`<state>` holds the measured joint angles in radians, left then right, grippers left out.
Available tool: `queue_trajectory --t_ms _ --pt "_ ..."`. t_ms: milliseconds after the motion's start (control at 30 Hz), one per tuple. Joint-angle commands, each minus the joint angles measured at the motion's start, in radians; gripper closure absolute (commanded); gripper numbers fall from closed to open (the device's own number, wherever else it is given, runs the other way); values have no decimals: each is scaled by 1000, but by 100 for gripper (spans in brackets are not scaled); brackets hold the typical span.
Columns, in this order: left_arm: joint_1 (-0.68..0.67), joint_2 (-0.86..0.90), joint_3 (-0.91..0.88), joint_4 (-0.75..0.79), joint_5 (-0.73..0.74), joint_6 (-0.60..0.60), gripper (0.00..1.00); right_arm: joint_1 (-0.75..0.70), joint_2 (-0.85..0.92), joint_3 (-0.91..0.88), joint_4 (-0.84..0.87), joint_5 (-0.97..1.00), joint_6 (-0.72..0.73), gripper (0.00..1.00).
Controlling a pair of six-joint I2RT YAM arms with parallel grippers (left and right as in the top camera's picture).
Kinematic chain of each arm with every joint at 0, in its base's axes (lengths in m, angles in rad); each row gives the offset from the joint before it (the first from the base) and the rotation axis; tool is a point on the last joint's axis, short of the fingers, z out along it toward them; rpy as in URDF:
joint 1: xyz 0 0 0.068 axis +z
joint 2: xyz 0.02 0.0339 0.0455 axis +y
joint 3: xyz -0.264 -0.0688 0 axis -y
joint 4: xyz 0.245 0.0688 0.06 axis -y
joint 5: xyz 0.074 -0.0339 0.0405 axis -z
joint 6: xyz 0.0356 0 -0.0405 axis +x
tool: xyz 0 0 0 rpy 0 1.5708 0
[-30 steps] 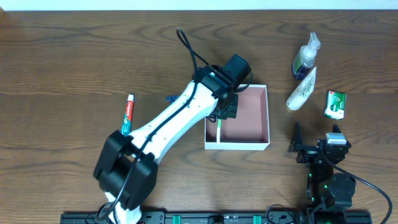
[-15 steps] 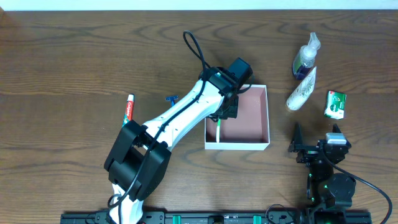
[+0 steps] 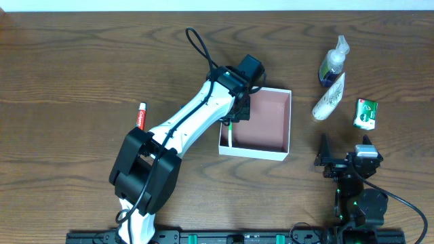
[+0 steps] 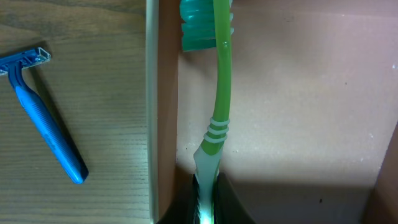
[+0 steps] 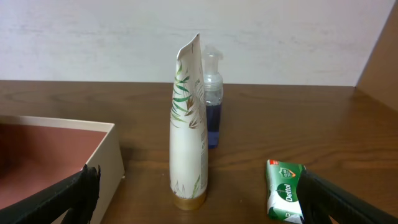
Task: Pack container
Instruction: 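Lower the toothbrush along the box's left wall and release it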
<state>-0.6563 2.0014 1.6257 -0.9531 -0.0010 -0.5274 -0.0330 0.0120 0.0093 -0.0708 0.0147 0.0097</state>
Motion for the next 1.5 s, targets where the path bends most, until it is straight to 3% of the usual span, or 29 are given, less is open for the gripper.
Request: queue_trajectory --t_ms 0,200,1333,1400,1467 --pt "1 16 2 -4 -19 2 94 10 -6 -4 -3 -4 -15 1" --pt "1 19 2 25 -19 48 94 10 -6 -4 -3 -5 -15 1" --pt "-2 19 -79 69 -12 10 94 10 -6 -4 -3 -4 -15 1" --pt "-2 19 -83 69 -11 10 92 10 -6 -4 -3 -5 -15 1" --pt "-2 19 -86 67 -11 10 84 10 -6 -4 -3 -4 -15 1"
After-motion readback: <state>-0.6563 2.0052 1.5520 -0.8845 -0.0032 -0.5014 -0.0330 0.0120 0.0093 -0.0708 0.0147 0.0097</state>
